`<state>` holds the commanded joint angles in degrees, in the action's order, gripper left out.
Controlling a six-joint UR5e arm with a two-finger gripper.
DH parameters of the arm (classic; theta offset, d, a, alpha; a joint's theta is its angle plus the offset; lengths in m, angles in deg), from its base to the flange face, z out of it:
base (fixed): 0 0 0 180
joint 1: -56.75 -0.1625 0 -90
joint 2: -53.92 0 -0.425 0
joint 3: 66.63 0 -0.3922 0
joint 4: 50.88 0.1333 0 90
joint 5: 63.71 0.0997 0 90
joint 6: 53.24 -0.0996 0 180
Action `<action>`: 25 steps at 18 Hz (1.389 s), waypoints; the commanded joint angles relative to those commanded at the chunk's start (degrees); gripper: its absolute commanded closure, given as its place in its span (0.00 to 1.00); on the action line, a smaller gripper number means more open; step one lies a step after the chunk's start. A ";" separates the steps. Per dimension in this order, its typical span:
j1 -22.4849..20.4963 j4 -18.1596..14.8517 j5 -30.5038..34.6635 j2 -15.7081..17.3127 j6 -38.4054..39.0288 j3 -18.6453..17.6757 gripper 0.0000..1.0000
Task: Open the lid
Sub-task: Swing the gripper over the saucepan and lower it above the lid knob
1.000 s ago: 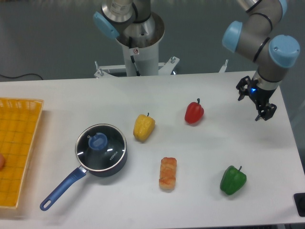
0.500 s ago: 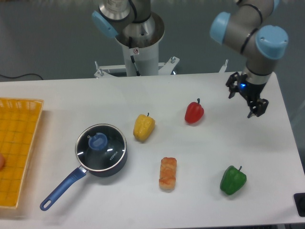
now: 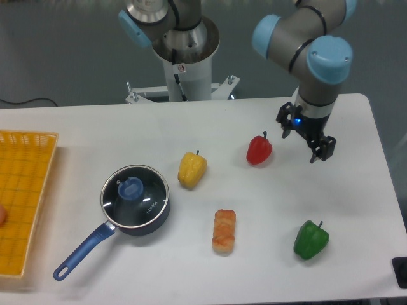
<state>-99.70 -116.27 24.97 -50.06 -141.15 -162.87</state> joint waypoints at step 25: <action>23.38 -1.06 2.90 1.32 21.10 -1.15 0.00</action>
<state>-76.32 -117.33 27.87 -48.74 -120.05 -164.01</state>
